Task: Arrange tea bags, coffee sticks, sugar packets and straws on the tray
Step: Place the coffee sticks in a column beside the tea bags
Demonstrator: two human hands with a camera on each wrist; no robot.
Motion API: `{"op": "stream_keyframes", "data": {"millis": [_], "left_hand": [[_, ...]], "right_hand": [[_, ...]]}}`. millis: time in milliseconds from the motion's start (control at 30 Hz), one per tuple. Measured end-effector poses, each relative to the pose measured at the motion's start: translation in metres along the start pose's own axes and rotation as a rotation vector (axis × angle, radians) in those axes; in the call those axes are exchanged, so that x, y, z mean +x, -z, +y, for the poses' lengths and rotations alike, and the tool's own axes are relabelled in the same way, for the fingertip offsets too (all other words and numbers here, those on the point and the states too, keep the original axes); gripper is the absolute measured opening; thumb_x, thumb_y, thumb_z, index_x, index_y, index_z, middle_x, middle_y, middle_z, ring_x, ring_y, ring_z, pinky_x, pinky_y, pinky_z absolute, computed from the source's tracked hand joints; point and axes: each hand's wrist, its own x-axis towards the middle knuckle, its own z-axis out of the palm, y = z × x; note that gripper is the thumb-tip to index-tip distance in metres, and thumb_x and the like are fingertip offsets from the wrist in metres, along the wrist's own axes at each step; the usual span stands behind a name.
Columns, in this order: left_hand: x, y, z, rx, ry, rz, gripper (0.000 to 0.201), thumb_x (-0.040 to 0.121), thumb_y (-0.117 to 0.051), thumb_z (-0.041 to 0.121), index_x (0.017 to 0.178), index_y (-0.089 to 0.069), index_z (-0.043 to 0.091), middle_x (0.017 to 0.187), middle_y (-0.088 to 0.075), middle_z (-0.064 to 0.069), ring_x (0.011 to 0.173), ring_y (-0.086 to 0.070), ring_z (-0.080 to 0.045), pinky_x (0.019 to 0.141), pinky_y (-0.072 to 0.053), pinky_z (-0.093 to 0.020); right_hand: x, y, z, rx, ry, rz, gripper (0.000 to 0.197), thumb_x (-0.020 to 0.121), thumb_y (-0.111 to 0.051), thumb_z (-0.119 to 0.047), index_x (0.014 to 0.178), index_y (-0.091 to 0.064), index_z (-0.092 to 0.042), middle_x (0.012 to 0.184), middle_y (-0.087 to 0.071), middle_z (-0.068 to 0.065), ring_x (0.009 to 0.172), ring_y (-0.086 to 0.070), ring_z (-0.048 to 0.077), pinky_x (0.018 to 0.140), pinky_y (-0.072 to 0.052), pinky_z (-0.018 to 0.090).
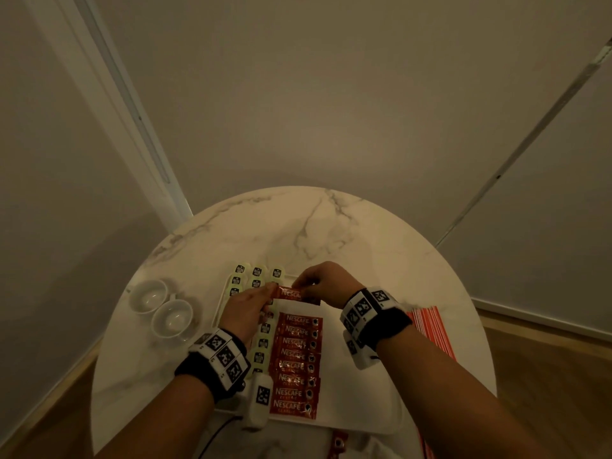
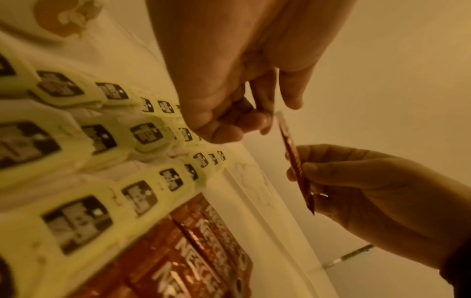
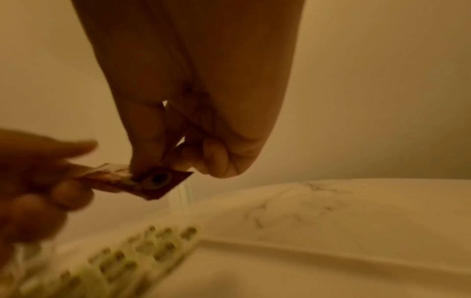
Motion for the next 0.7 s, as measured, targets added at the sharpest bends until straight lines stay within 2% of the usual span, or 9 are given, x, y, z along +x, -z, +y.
{"op": "stream_keyframes", "data": {"millis": [67,100,233,367,700], "left_hand": [[-0.002,0.006,0.000,0.061,-0.013,0.079,0.033,0.086,-0.065,0.038,0.066,-0.065,0.012,0.059,-0.058,-0.001,0.053,-0.050,-0.013,0.053,-0.042,-0.024],[-0.003,0.009,-0.001,0.060,-0.022,0.108,0.033,0.086,-0.066,0.036,0.064,-0.064,0.012,0.058,-0.057,-0.001,0.053,-0.049,-0.012,0.052,-0.042,-0.024],[-0.007,0.020,-0.005,0.061,-0.047,0.114,0.027,0.086,-0.066,0.034,0.078,-0.072,0.008,0.067,-0.057,-0.004,0.063,-0.050,-0.018,0.062,-0.043,-0.030],[-0.013,0.025,-0.009,0.063,-0.078,0.069,0.018,0.091,-0.059,0.026,0.095,-0.075,0.019,0.073,-0.057,-0.004,0.068,-0.050,-0.017,0.065,-0.042,-0.030],[-0.019,0.032,-0.016,0.118,-0.078,0.034,0.021,0.094,-0.055,0.018,0.100,-0.075,0.019,0.075,-0.060,-0.001,0.072,-0.053,-0.016,0.064,-0.044,-0.031]], "right_hand": [[0.006,-0.005,0.013,-0.047,-0.086,0.051,0.015,0.084,-0.069,-0.009,0.098,-0.075,-0.011,0.081,-0.069,0.001,0.067,-0.060,0.008,0.074,-0.054,0.024],[0.010,-0.010,0.021,-0.074,-0.128,0.074,0.015,0.083,-0.070,-0.010,0.097,-0.075,-0.011,0.085,-0.071,0.002,0.073,-0.061,0.010,0.078,-0.054,0.026],[0.018,-0.027,0.042,-0.145,-0.228,0.075,0.017,0.085,-0.067,-0.012,0.099,-0.076,-0.014,0.104,-0.072,0.004,0.095,-0.065,0.017,0.091,-0.053,0.031],[0.021,-0.038,0.046,-0.151,-0.249,0.060,0.021,0.086,-0.060,-0.009,0.098,-0.075,-0.019,0.106,-0.071,0.002,0.097,-0.064,0.017,0.090,-0.053,0.032],[0.024,-0.044,0.047,-0.189,-0.180,0.016,0.024,0.086,-0.059,-0.008,0.099,-0.075,-0.020,0.101,-0.072,0.002,0.092,-0.066,0.015,0.088,-0.055,0.032]]}}
